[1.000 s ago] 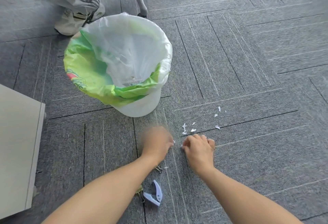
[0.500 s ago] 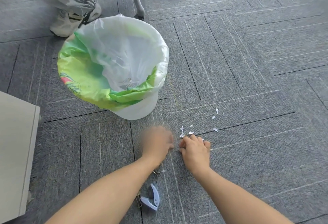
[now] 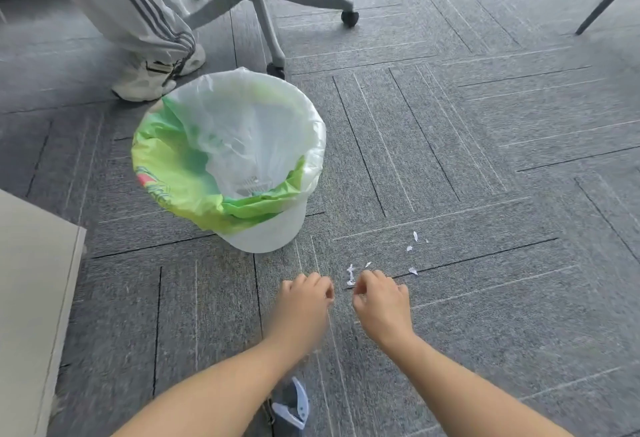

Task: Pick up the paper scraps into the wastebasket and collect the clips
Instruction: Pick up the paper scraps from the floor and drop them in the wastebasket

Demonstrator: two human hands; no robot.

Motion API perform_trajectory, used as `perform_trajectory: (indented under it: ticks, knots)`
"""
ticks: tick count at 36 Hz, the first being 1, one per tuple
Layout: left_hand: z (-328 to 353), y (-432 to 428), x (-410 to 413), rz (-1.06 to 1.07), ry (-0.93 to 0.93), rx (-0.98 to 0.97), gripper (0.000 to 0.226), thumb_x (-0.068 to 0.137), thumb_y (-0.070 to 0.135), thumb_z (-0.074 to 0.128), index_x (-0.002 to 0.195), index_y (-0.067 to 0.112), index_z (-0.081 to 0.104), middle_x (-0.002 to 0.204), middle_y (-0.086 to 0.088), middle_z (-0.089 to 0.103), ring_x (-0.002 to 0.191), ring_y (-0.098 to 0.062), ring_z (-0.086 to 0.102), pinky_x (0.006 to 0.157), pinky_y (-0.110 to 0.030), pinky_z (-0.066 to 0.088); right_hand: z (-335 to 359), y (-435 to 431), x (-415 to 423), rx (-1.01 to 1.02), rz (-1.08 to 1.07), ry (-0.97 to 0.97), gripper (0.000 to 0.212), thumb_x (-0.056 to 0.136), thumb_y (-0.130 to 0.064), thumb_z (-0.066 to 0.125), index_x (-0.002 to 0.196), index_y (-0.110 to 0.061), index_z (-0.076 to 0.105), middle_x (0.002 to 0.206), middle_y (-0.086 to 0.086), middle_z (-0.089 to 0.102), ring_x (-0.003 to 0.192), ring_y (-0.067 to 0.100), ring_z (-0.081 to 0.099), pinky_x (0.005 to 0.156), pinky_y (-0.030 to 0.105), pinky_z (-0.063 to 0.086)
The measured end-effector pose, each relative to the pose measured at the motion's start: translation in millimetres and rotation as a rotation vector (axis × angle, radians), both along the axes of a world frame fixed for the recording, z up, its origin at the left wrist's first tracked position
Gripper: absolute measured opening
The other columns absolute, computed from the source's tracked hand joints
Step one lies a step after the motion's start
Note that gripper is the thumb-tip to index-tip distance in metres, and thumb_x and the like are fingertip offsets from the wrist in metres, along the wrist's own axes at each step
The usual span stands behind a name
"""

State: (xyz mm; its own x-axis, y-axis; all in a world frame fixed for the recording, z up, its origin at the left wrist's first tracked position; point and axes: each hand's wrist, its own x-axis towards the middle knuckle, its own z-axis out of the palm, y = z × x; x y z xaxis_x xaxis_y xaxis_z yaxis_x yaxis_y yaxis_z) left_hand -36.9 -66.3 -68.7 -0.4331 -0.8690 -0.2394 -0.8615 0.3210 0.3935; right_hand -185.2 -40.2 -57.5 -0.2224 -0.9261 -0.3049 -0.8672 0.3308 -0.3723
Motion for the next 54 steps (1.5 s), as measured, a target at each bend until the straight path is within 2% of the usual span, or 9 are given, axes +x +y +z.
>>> perform_trajectory:
  ticks: [7, 10, 14, 20, 29, 32, 36, 44, 54]
  knots:
    - [101.6, 3.4, 33.8, 0.0, 0.385, -0.276, 0.004, 0.09, 0.028, 0.06, 0.092, 0.029, 0.057, 0.085, 0.017, 0.055, 0.079, -0.005, 0.052, 0.074, -0.027, 0.046, 96.0, -22.3, -4.4, -0.246, -0.018, -0.398, 0.018, 0.089, -0.023, 0.067, 0.08, -0.033, 0.054, 0.072, -0.013, 0.061, 0.062, 0.004, 0.057, 0.061, 0.025, 0.052]
    - [162.6, -6.4, 52.3, 0.007, 0.493, -0.507, 0.004, 0.091, 0.025, 0.059, 0.091, 0.021, 0.061, 0.086, 0.011, 0.058, 0.077, -0.012, 0.054, 0.071, -0.031, 0.047, 159.0, -45.3, 8.3, -0.496, 0.052, -0.429, 0.017, 0.088, -0.025, 0.066, 0.08, -0.033, 0.053, 0.078, -0.019, 0.06, 0.072, 0.001, 0.057, 0.065, 0.018, 0.046]
    - [216.7, -45.5, 71.4, 0.072, 0.419, -0.692, 0.001, 0.09, 0.017, 0.062, 0.09, 0.016, 0.063, 0.084, 0.005, 0.059, 0.076, -0.02, 0.053, 0.069, -0.039, 0.047, 209.4, -85.2, 34.5, -0.705, 0.148, -0.346, 0.012, 0.084, -0.027, 0.068, 0.084, -0.033, 0.058, 0.081, -0.02, 0.062, 0.073, 0.003, 0.056, 0.08, 0.032, 0.038]
    - [226.6, -114.4, 92.9, 0.282, 0.15, -0.401, 0.007, 0.09, 0.032, 0.065, 0.09, 0.035, 0.072, 0.093, 0.012, 0.071, 0.085, -0.018, 0.062, 0.074, -0.034, 0.048, 216.1, -147.2, 60.7, -0.452, 0.272, -0.069, 0.007, 0.082, -0.036, 0.07, 0.087, -0.036, 0.074, 0.097, -0.009, 0.066, 0.104, 0.02, 0.05, 0.094, 0.043, 0.034]
    - [242.5, -129.6, 96.6, 0.363, 0.007, -0.382, 0.024, 0.078, 0.042, 0.076, 0.081, 0.025, 0.059, 0.077, 0.011, 0.064, 0.074, -0.015, 0.059, 0.056, -0.029, 0.038, 222.4, -154.9, 49.1, -0.46, 0.237, 0.031, 0.017, 0.08, -0.046, 0.072, 0.082, -0.03, 0.066, 0.089, -0.011, 0.067, 0.097, 0.015, 0.053, 0.087, 0.039, 0.026]
    - [238.4, -131.3, 86.9, 0.264, 0.11, -0.405, 0.027, 0.086, 0.024, 0.069, 0.109, 0.032, 0.056, 0.098, 0.011, 0.067, 0.091, -0.018, 0.063, 0.075, -0.036, 0.052, 222.6, -150.5, 35.5, -0.472, 0.264, -0.061, 0.009, 0.088, -0.036, 0.065, 0.097, -0.035, 0.067, 0.1, -0.014, 0.065, 0.104, 0.013, 0.052, 0.089, 0.038, 0.024]
    - [227.1, -113.6, 49.5, 0.037, 0.286, -0.51, 0.069, 0.086, 0.008, 0.064, 0.147, 0.024, 0.036, 0.132, -0.001, 0.054, 0.118, -0.024, 0.043, 0.102, -0.038, 0.038, 220.3, -136.5, 11.0, -0.522, 0.249, -0.092, 0.023, 0.09, -0.03, 0.062, 0.112, -0.036, 0.062, 0.109, -0.017, 0.062, 0.103, 0.009, 0.053, 0.093, 0.037, 0.03]
    - [191.8, -75.7, -38.9, -0.131, 0.51, -0.363, 0.05, 0.086, -0.003, 0.055, 0.132, 0.015, 0.048, 0.112, -0.007, 0.057, 0.095, -0.023, 0.056, 0.087, -0.036, 0.048, 180.0, -102.5, -56.1, -0.499, 0.069, -0.123, 0.011, 0.09, -0.031, 0.063, 0.101, -0.034, 0.063, 0.096, -0.018, 0.064, 0.091, 0.01, 0.059, 0.091, 0.039, 0.035]
    - [79.9, -69.6, -56.3, -0.068, 0.265, -0.013, 0.03, 0.094, 0.013, 0.057, 0.122, 0.02, 0.056, 0.11, 0.004, 0.059, 0.099, -0.011, 0.053, 0.088, -0.025, 0.044, 83.9, -56.3, -88.1, -0.227, 0.049, -0.047, 0.01, 0.09, -0.031, 0.064, 0.098, -0.035, 0.067, 0.096, -0.018, 0.067, 0.087, 0.006, 0.058, 0.093, 0.036, 0.039]
